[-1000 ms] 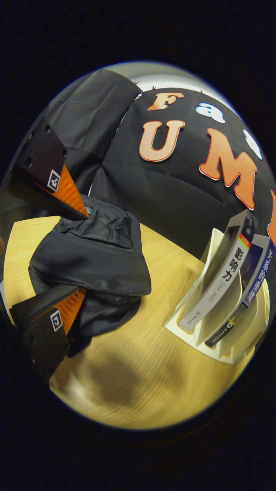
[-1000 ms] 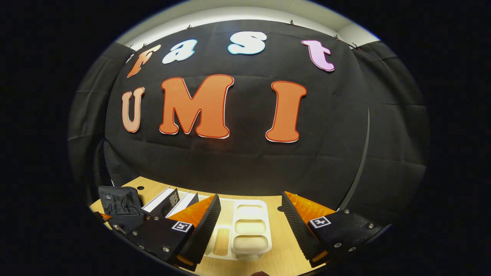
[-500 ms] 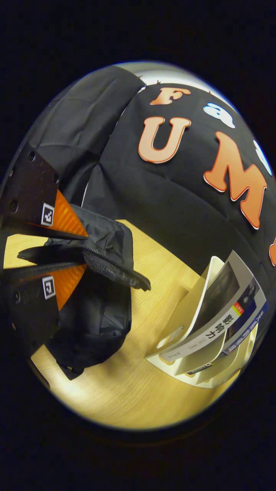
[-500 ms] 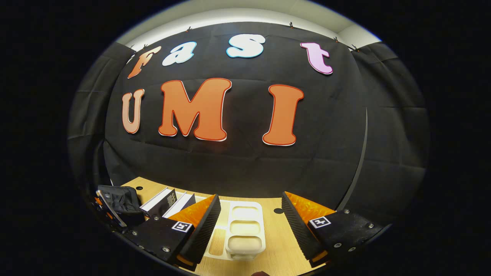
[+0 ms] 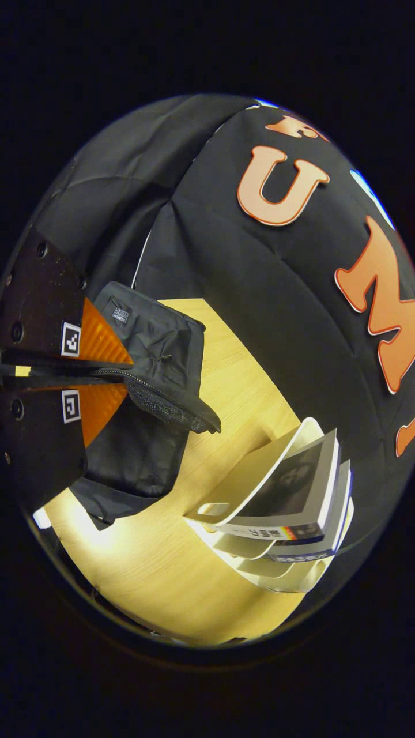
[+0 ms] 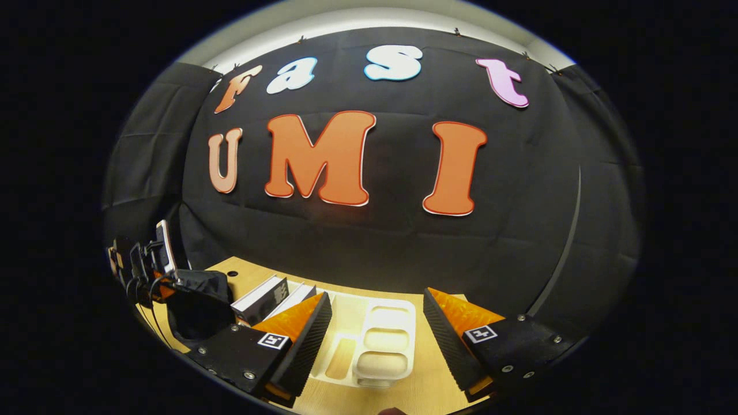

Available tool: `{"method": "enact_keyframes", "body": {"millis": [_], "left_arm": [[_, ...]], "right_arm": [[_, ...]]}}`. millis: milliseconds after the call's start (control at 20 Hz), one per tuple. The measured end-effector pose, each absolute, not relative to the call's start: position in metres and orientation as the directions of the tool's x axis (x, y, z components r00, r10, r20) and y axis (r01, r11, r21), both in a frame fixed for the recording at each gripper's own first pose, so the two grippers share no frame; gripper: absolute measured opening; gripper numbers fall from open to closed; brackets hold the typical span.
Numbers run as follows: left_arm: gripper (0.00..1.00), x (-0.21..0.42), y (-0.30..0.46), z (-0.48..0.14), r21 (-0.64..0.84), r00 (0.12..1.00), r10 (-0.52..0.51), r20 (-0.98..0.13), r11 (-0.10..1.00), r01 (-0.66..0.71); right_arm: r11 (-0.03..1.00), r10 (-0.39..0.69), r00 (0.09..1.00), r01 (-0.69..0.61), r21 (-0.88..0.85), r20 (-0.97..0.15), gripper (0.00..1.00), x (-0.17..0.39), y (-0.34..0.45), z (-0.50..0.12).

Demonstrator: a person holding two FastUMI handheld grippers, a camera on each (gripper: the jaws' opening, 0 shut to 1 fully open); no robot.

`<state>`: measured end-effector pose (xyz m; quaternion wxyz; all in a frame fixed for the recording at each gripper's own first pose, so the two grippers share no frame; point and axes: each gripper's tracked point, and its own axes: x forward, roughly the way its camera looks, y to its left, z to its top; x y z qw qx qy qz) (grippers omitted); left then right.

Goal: Open the schoolbag, grab two books from the bookshelf and put them into the schoolbag.

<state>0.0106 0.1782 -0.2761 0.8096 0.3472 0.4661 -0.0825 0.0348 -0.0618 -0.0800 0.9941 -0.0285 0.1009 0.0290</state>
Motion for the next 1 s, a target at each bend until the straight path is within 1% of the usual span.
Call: {"method": "enact_keyframes", "body": {"millis": [150, 300, 350, 500, 650, 700, 750, 900, 1000], "left_arm": [[0.07, 0.025, 0.185, -0.264, 0.398, 0.504, 0.117, -0.856, 0.771, 0.497], [0.07, 0.027, 0.191, -0.269, 0.256, 0.401, 0.015, -0.916, 0.791, 0.555], [0.07, 0.028, 0.194, -0.268, 0.213, 0.368, -0.017, -0.93, 0.791, 0.574], [0.07, 0.036, 0.204, -0.266, 0.102, 0.289, -0.112, -0.951, 0.767, 0.633], [0.07, 0.046, 0.219, -0.263, -0.006, 0.205, -0.188, -0.961, 0.752, 0.659], [0.05, 0.049, 0.222, -0.263, -0.044, 0.174, -0.213, -0.961, 0.743, 0.668], [0.05, 0.052, 0.225, -0.263, -0.075, 0.148, -0.235, -0.961, 0.731, 0.678], [0.05, 0.059, 0.23, -0.261, -0.14, 0.085, -0.287, -0.954, 0.68, 0.72], [0.05, 0.06, 0.232, -0.263, -0.165, 0.057, -0.302, -0.952, 0.659, 0.734]], "right_arm": [[0.993, 0.08, 0.97, -0.098, -0.069, -0.23, 0.94, 0.033, -0.043, -0.078], [0.988, 0.087, 0.955, -0.118, -0.095, -0.283, 0.94, 0.033, -0.018, -0.083], [0.989, 0.084, 0.944, -0.119, -0.093, -0.319, 0.94, 0.034, -0.008, -0.089], [0.992, 0.076, 0.905, -0.113, -0.063, -0.419, 0.95, 0.036, 0.033, -0.104], [0.997, 0.052, 0.863, -0.072, -0.02, -0.503, 0.95, 0.045, 0.076, -0.107], [0.998, 0.059, 0.849, -0.069, 0.001, -0.526, 0.95, 0.048, 0.091, -0.109], [0.998, 0.06, 0.836, -0.063, 0.015, -0.545, 0.95, 0.053, 0.104, -0.108], [0.999, 0.045, 0.777, -0.046, 0.014, -0.628, 0.95, 0.067, 0.132, -0.113], [0.998, 0.06, 0.716, -0.053, 0.032, -0.695, 0.95, 0.066, 0.143, -0.121]]}}
